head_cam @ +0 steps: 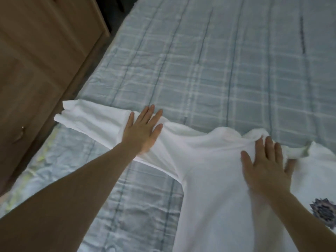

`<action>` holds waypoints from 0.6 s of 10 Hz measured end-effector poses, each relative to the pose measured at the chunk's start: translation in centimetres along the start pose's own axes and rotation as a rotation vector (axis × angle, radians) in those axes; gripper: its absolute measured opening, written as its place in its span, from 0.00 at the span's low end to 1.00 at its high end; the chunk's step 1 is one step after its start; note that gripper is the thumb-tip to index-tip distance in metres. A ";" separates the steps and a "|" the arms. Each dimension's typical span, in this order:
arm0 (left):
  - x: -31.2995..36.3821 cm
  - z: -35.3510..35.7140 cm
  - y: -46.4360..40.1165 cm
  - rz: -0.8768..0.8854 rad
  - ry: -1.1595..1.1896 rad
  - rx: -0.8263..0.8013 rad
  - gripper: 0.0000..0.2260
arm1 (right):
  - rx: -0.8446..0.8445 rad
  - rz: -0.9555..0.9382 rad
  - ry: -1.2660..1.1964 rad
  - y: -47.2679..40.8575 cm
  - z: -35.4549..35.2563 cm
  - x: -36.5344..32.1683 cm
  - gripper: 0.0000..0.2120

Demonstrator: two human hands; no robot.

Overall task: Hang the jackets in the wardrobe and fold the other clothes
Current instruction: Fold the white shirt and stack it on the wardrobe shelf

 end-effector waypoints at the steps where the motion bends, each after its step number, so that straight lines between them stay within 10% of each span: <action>1: -2.6 -2.9 1.9 -0.062 0.191 0.216 0.25 | 0.120 -0.046 -0.039 0.8 -1.7 -1.3 0.32; 3: -16.1 -4.3 9.4 -0.975 0.598 0.521 0.21 | -0.004 -0.353 -0.011 4.3 2.2 -7.1 0.32; 6: -21.1 -4.4 6.5 -0.994 0.951 0.424 0.07 | -0.205 -0.257 0.095 2.9 3.9 -7.1 0.36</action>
Point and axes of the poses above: each hand's wrist, its own y-axis away from the middle knuckle, its own z-axis out of the palm, x = y × z, the point moved 6 cm from there along -y, towards the middle knuckle, and after that the axes turned 6 degrees about -x, right-handed, at the moved point
